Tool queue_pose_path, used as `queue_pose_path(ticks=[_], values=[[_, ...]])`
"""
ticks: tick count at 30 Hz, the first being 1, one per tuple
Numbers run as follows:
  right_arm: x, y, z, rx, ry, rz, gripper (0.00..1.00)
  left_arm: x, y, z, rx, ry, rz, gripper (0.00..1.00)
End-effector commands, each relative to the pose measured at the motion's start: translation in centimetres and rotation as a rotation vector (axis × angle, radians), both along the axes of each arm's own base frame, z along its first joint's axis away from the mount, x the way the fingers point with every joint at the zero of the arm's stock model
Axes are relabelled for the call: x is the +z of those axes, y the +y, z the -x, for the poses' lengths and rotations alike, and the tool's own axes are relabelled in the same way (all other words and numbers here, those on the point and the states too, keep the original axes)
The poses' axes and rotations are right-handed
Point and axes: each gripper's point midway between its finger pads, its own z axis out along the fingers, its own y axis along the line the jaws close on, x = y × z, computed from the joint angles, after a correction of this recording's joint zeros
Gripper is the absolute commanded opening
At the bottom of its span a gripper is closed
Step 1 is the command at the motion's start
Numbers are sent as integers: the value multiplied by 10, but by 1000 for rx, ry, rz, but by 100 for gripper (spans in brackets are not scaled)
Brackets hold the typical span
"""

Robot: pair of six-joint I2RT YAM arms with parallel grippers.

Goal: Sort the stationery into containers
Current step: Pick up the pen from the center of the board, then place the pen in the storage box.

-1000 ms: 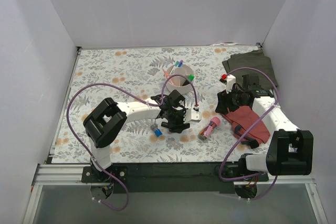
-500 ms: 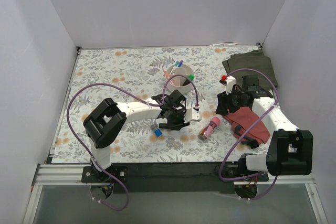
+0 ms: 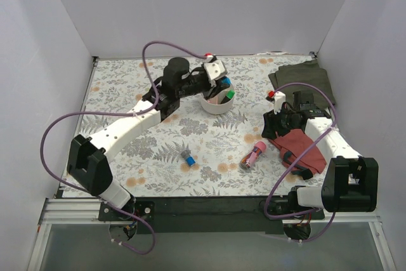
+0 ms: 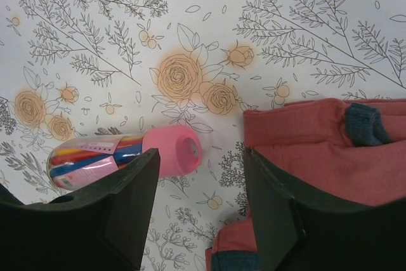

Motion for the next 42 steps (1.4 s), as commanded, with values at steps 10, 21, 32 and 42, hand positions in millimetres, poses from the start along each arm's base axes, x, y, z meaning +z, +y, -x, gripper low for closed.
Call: queue_pose_path(ticks=[10, 21, 32, 42], values=[[16, -9, -27, -13, -39, 45, 64, 40, -13, -31, 53, -173, 590, 0], [5, -9, -29, -8, -1, 48, 64, -3, -34, -63, 69, -135, 590, 0], [-1, -10, -37, -9, 23, 55, 64, -50, -39, -83, 80, -94, 539, 0], [-10, -10, -37, -2, 48, 52, 64, -84, -38, -96, 102, -77, 486, 0]])
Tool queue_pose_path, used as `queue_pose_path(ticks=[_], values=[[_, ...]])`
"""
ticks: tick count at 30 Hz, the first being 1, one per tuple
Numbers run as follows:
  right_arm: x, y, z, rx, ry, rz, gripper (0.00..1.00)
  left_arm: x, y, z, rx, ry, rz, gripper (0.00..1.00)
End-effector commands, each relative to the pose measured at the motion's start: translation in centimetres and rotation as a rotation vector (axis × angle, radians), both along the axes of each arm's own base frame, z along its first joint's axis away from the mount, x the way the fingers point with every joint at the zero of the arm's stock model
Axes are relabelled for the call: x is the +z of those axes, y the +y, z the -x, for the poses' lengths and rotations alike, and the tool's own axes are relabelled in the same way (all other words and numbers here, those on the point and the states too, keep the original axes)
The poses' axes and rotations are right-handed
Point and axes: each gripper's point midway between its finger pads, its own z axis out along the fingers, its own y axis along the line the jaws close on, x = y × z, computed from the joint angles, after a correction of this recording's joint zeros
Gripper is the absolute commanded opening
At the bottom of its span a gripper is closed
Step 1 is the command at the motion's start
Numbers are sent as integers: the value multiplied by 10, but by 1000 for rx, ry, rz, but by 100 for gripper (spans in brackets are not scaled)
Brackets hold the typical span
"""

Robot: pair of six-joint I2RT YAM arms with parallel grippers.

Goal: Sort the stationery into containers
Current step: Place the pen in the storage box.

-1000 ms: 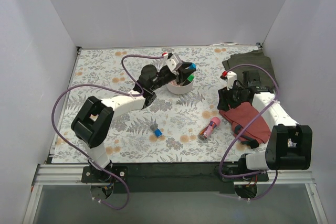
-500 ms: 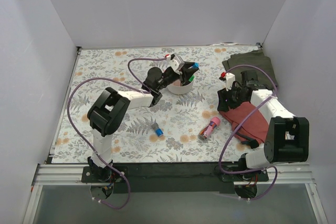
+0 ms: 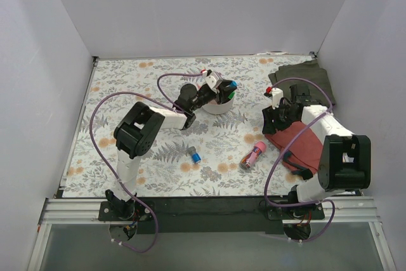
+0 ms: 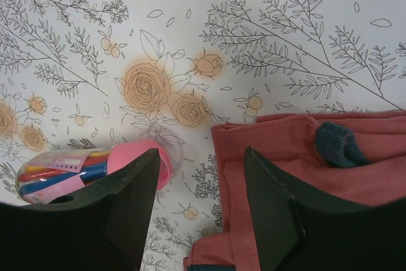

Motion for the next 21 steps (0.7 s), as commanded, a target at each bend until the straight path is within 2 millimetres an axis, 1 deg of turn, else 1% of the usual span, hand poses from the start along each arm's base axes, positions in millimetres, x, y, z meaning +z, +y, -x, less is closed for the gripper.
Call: queue_pose_path(ticks=[1, 5, 6, 7, 8, 11, 12, 13, 15, 17, 18, 20, 21], values=[[7, 0, -12, 9, -29, -3, 64, 12, 0, -4, -3, -57, 5, 0], [5, 1, -14, 11, -26, -7, 64, 3, -2, -2, -20, -47, -14, 0], [4, 0, -15, 9, -24, -7, 64, 1, -3, -2, -24, -46, -16, 3], [4, 1, -15, 12, -23, -6, 64, 1, -3, -1, -25, -50, -18, 10], [4, 1, -16, 13, -23, -8, 64, 2, -3, -1, -27, -54, -20, 20], [4, 1, -18, 12, -25, -10, 64, 6, -3, 0, -33, -74, -30, 36], [4, 2, -19, 15, -25, -12, 64, 8, -3, 1, -34, -79, -31, 49], [4, 2, -19, 16, -26, -11, 64, 10, -2, 2, -35, -83, -30, 54], [5, 1, -21, 17, -33, -8, 64, 20, 0, 4, -33, -91, -23, 67], [6, 2, -22, 19, -34, -10, 64, 26, 2, 8, -33, -102, -29, 69], [6, 1, -21, 20, -35, -11, 64, 43, 5, 11, -29, -127, -16, 69], [9, 3, -22, 24, -44, -17, 64, 51, 11, 16, -21, -149, -30, 69], [11, 3, -23, 23, -51, -19, 64, 74, 17, 22, -11, -185, -13, 69]])
